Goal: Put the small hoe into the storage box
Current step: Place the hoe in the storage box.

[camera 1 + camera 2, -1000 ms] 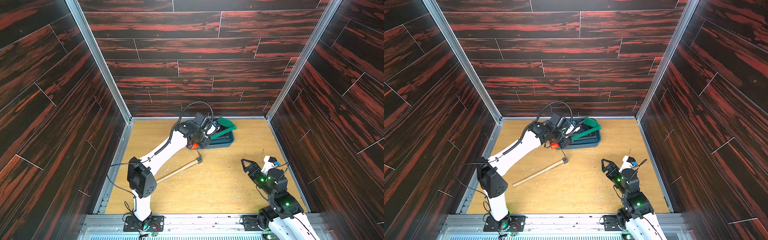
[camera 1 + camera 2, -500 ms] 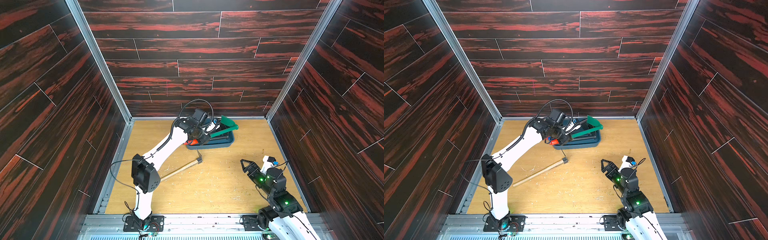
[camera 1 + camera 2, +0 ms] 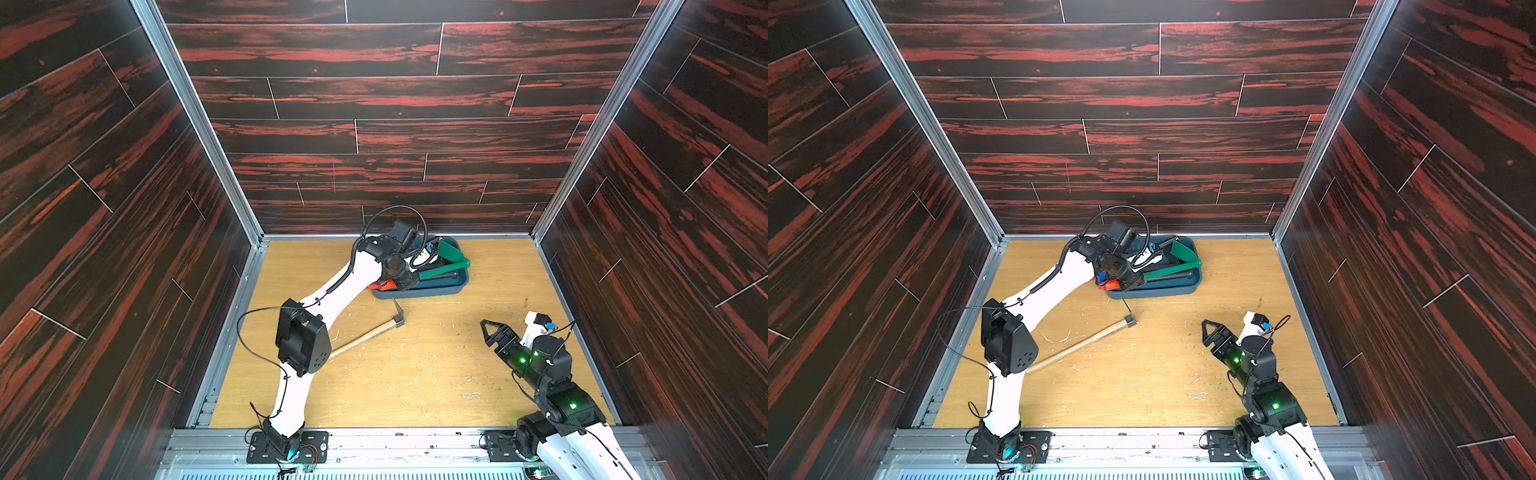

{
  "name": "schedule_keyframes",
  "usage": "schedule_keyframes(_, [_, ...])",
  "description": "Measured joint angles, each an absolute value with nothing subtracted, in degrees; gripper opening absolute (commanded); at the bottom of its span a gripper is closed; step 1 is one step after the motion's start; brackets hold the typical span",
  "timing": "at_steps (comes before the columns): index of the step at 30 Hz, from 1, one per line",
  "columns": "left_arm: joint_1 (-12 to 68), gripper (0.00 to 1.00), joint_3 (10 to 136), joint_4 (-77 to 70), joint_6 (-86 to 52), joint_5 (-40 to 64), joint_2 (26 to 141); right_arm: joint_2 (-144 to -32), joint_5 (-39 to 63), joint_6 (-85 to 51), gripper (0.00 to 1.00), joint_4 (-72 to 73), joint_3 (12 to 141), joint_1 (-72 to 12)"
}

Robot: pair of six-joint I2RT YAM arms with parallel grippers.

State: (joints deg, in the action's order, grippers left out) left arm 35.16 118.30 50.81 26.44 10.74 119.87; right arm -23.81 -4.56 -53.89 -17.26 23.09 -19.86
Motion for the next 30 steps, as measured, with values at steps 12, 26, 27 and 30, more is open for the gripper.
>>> schedule_keyframes(12, [33.74,0.0,122.34,51.07,28.64,10.79,124.29,-26.94,-3.57,-52.38,0.91,-17.17,23.09,-19.59])
schedule_keyframes(26, [33.39,0.0,124.51,51.03,29.63,11.81,126.41,-30.17,-2.35,-52.18,0.91,-15.44,23.09,-19.29])
schedule_keyframes(27, [33.39,0.0,124.51,50.98,29.65,11.81,126.41,-30.35,-2.33,-52.18,0.91,-15.38,23.09,-19.25])
schedule_keyframes(30, [33.39,0.0,124.51,50.98,29.8,11.84,126.43,-30.55,-2.28,-52.16,0.91,-15.35,23.09,-19.22])
